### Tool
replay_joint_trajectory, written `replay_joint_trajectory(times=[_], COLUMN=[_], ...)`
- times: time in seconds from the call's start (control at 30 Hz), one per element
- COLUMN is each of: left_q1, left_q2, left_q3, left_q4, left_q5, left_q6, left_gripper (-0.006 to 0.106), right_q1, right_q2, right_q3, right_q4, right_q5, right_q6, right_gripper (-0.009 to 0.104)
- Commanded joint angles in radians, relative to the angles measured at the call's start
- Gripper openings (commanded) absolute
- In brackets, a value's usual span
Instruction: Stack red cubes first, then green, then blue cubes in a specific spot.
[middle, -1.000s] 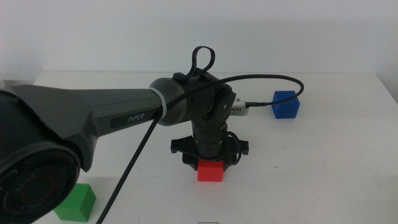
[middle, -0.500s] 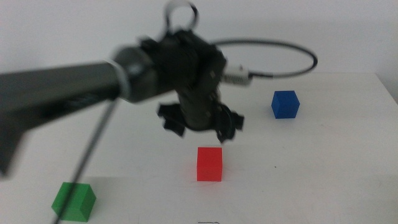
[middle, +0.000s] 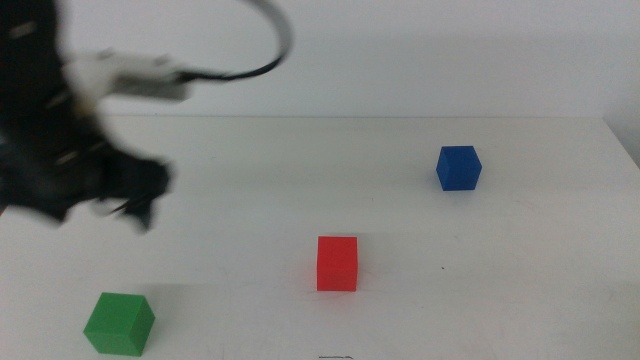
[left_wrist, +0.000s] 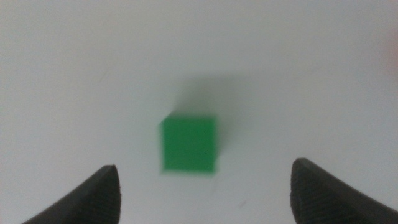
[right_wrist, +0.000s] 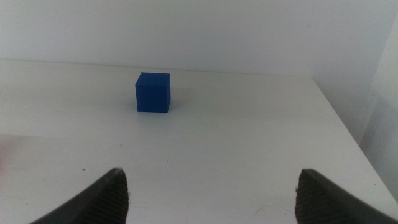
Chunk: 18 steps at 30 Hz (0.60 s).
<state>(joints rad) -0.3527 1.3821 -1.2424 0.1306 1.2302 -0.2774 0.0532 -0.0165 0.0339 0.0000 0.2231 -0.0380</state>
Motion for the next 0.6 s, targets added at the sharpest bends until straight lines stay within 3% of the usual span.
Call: replay_joint_trajectory(times=[0.0, 0.23, 0.57], left_q1=[0.079, 0.166, 0.167], left_q2=[-0.109, -0.226, -0.219], left_q3=[0.084, 0.232, 0.346], left_q4=[-0.027, -0.106, -0.041], left_q5=[0.067, 0.025, -0.162], left_q6=[0.04, 0.076, 0.107], left_gripper=[0.094, 0.094, 0.094], right_q1=[0.003, 0.003, 0.003], right_q2=[-0.015, -0.015, -0.015], right_q3=[-0.023, -0.023, -0.023], right_q4=[-0.013, -0.013, -0.013], right_q5=[-0.076, -0.076, -0.076], right_q6=[-0.009, -0.009, -0.009], right_gripper=[0.094, 0.094, 0.094])
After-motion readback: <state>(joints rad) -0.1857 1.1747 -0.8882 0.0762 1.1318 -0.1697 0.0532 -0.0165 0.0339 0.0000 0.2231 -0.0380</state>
